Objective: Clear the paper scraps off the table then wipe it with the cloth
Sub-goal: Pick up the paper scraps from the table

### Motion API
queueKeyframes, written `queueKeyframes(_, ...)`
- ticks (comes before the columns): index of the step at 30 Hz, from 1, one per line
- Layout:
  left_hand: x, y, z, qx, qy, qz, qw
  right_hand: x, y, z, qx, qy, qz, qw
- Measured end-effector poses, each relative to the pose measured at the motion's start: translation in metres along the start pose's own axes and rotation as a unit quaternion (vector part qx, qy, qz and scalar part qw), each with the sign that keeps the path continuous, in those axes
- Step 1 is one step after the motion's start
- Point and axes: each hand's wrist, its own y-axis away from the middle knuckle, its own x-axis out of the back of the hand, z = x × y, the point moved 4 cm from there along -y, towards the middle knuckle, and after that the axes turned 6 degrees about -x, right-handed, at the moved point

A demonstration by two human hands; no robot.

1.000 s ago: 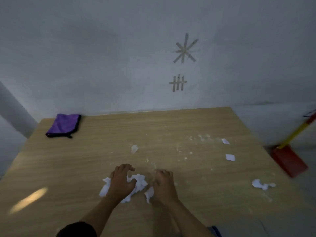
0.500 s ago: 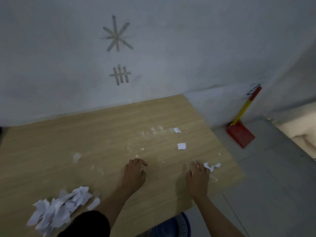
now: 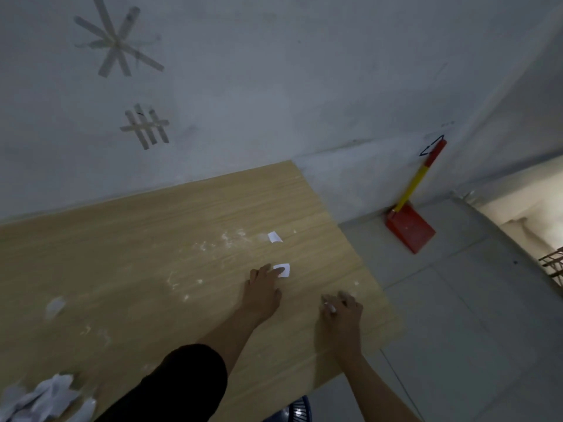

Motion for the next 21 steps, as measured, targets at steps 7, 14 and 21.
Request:
queueKeyframes(7, -0.003, -0.034, 0.001, -0.026, -0.019, 0.037, 0.999, -0.012, -0.046, -0.036, 0.059, -0.041, -0.023, 0.997)
queueKeyframes(14, 0.006, -0.05, -0.009, -0.067, -0.008, 0.057, 0.996, -0.028, -0.093, -0.107, 0.147, -0.049, -0.038, 0.987)
queueKeyframes(21, 0.023, -0.038, -0.045, -0.002, 0.073, 0.159, 0.985, -0.063, -0.123, -0.142, 0.183, 0.005, -0.099, 0.978)
